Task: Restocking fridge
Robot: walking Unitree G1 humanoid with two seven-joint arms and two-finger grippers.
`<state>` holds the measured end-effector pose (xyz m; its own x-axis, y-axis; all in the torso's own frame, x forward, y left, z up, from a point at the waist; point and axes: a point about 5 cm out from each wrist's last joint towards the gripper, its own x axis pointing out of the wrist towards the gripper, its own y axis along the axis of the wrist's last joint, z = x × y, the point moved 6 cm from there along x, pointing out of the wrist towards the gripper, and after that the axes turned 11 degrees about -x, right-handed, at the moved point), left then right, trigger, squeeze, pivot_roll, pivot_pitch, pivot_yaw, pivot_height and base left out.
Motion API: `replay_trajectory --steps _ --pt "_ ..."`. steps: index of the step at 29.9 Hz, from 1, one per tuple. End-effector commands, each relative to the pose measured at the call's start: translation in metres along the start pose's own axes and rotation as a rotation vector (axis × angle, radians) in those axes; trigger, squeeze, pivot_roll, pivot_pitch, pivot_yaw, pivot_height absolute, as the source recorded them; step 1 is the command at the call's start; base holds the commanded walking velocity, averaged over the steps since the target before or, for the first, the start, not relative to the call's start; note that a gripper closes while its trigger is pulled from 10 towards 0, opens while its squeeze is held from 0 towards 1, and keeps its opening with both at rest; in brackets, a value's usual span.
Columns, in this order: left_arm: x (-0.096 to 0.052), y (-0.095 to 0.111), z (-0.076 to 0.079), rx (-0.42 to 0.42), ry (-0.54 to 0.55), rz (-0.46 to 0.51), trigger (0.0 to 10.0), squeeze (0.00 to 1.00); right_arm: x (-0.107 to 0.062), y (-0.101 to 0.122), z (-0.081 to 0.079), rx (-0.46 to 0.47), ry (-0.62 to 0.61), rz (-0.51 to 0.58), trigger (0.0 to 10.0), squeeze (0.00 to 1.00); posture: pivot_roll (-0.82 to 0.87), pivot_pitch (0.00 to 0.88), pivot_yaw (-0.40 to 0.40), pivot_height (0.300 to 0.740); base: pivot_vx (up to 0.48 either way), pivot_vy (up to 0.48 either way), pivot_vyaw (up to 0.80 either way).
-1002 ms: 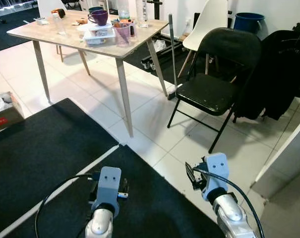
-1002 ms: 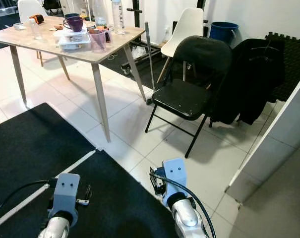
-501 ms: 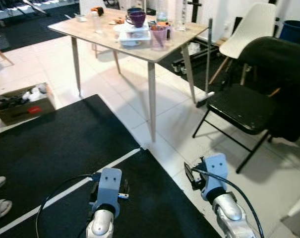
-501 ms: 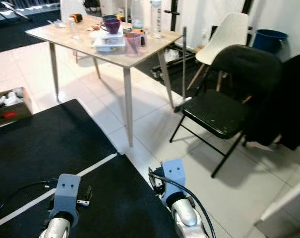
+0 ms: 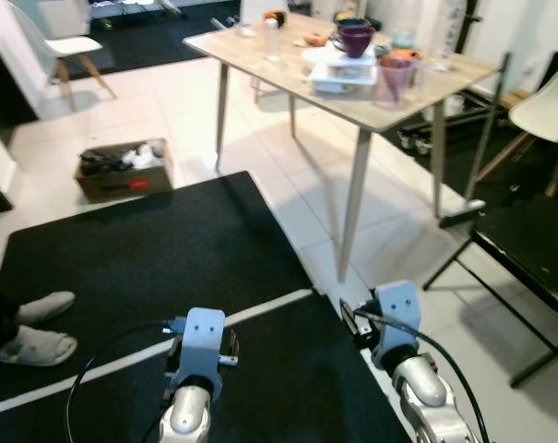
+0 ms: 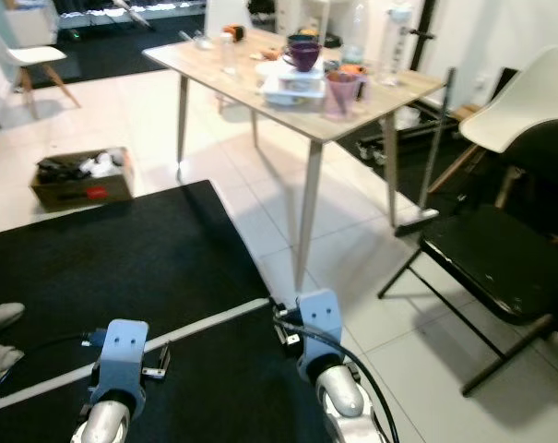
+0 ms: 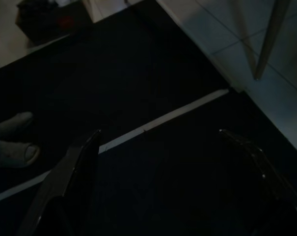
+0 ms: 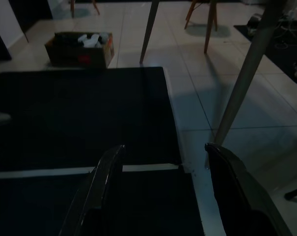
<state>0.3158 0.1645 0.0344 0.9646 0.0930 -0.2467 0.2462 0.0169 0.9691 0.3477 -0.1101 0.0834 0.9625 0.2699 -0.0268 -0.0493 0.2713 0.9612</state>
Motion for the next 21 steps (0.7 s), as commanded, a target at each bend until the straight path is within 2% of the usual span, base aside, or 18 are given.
replay_trajectory --steps 1,6,21 --pt "-0.001 -0.006 -0.005 0.012 0.011 -0.015 10.0 0.00 -0.001 -0.004 -0.004 0.009 0.005 -0.011 10.0 0.00 -0.08 0.121 0.030 0.710 0.364 0.000 0.43" --pt "0.002 0.000 -0.005 0.015 0.011 0.012 10.0 0.00 0.000 -0.003 -0.003 0.007 0.005 -0.009 10.0 0.00 -0.08 0.118 0.026 0.710 0.380 0.000 0.09" --pt "0.006 0.003 -0.009 0.005 0.035 0.024 10.0 0.00 0.000 -0.004 -0.001 0.007 0.000 -0.011 10.0 0.00 -0.08 0.114 0.021 0.710 0.399 -0.262 0.00"
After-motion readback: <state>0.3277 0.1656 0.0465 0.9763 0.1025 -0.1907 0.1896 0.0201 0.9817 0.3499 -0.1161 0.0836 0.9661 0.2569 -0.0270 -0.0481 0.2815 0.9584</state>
